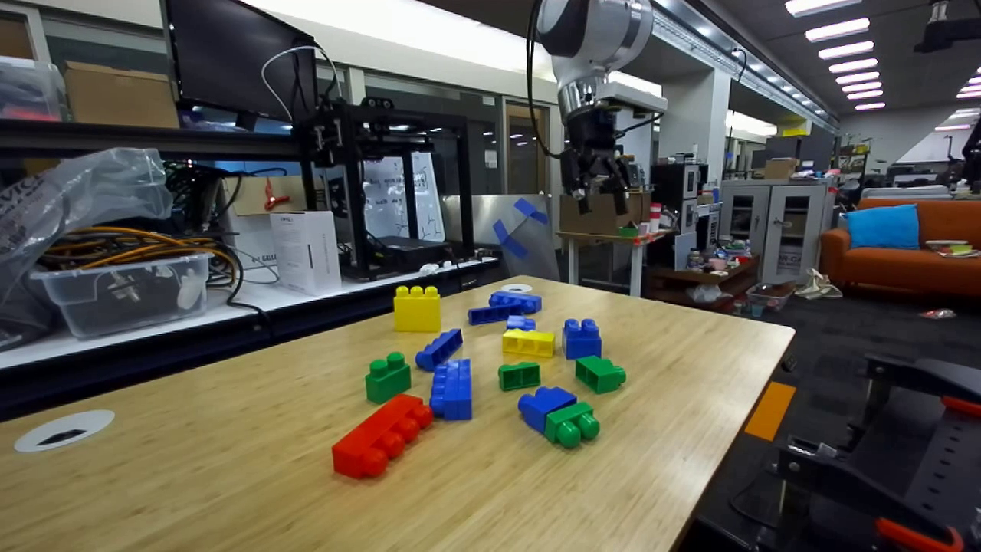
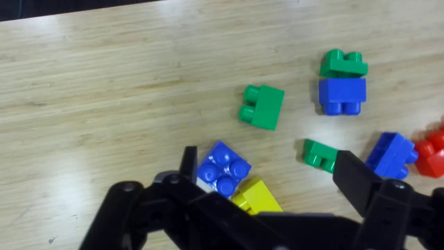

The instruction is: Place the square blue block upright, put one of the green blocks on top of the square blue block

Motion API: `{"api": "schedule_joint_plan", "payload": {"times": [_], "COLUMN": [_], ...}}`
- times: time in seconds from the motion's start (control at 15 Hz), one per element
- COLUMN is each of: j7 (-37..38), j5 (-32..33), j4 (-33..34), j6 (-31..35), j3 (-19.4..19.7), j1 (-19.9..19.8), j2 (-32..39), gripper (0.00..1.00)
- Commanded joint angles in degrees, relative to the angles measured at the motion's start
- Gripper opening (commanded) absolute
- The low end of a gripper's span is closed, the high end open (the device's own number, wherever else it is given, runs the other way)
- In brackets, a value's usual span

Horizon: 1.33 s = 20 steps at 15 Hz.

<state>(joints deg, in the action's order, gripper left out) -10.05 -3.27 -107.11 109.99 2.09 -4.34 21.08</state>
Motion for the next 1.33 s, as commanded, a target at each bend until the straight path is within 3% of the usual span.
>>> {"api": "schedule_joint_plan", "payload": {"times": [0.0, 0.27, 0.47, 0.53, 0.93, 1.27], "j7": [-8.02, -17.35, -24.64, -20.70, -23.62, -34.11], "j5": [4.56, 8.93, 10.82, 9.14, 9.80, -0.07], "j4": [-9.86, -14.84, -14.80, -13.60, -13.60, -16.55], "j6": [4.01, 5.53, 6.32, 4.50, 4.70, 17.13], "j3": [-0.90, -1.35, -2.08, -1.79, -2.03, -5.26], "j1": [0.07, 0.10, 0.28, 0.25, 0.37, -0.23], "j2": [-7.39, -10.83, -10.47, -9.75, -9.76, -6.03], "gripper": [1.00, 1.00, 1.00, 1.00, 1.00, 1.00]}}
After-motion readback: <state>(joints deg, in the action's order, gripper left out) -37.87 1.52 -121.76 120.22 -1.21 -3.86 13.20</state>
